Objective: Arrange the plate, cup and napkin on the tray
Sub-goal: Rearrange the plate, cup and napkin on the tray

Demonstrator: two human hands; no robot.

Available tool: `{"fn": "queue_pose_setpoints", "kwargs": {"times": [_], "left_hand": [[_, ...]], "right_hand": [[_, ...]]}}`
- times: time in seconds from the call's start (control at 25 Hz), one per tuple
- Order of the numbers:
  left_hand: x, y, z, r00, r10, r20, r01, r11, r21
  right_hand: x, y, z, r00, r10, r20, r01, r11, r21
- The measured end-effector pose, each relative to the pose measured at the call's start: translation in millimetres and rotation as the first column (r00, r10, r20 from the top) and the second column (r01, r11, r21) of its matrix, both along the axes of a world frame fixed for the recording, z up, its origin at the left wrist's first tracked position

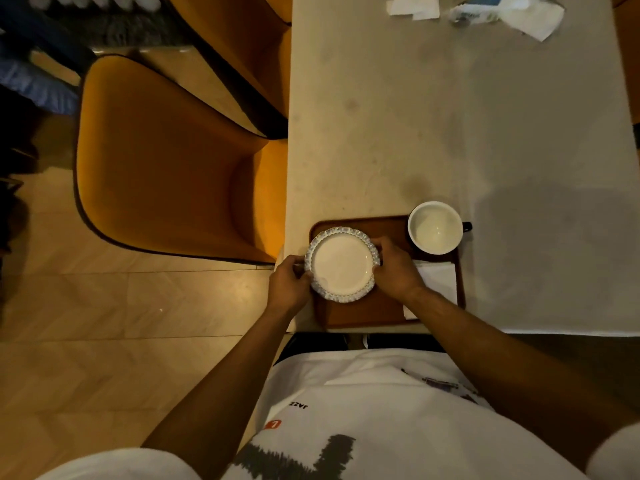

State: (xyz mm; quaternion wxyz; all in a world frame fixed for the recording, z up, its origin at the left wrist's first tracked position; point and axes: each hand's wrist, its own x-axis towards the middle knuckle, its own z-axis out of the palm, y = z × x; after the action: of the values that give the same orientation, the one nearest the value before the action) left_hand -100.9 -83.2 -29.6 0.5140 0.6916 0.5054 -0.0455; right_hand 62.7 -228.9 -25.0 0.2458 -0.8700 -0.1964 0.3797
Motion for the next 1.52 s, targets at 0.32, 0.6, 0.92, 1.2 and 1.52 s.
{"fn": "queue_pose_setpoints", "kwargs": {"times": [0.32,0.6,0.92,1.2,1.52], "left_hand": [[-19,-22,5,0.999,0.007,-0.038,-0.006,1.0,0.011],[-30,-37,7,0.998,0.018,-0.058,-0.016,1.0,0.022],[-39,-47,8,0.998,0.028,-0.05,-0.027,0.999,0.028],[-41,-46,1,0.999,-0.004,-0.04,0.005,1.0,0.017],[-12,-28,15,0.99,-0.001,-0.141,0.015,0.995,0.102]], "right_hand": [[-9,-19,-1,0.996,0.072,-0.053,-0.073,0.997,-0.023],[-24,-30,1,0.995,0.085,-0.059,-0.087,0.996,-0.027],[-32,-37,6,0.996,0.047,-0.08,-0.046,0.999,0.021],[-33,-38,7,0.996,0.034,-0.077,-0.032,0.999,0.028],[-25,-44,14,0.994,0.107,0.012,-0.107,0.994,0.013]]}}
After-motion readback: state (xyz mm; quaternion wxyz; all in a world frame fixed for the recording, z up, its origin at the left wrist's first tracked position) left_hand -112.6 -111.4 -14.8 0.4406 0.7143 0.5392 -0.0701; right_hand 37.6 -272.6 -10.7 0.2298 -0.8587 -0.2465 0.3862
